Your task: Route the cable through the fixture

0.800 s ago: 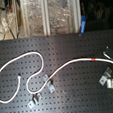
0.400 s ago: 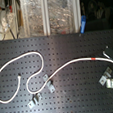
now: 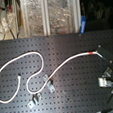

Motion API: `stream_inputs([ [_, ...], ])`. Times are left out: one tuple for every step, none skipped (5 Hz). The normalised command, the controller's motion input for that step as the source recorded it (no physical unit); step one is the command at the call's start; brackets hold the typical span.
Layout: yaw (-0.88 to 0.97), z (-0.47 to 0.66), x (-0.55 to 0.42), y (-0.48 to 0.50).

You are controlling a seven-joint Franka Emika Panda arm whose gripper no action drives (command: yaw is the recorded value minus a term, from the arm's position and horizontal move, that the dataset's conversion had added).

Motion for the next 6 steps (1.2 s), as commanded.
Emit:
stream_inputs([
  [-0.03, 0.28, -0.289, 0.122],
  [-0.02, 0.27, -0.279, 0.094],
  [-0.01, 0.23, -0.261, 0.14],
  [-0.08, 0.12, -0.042, 0.333],
  [-0.1, 0.23, 0.079, 0.516],
  [0.0, 0.31, 0.033, 0.546],
])
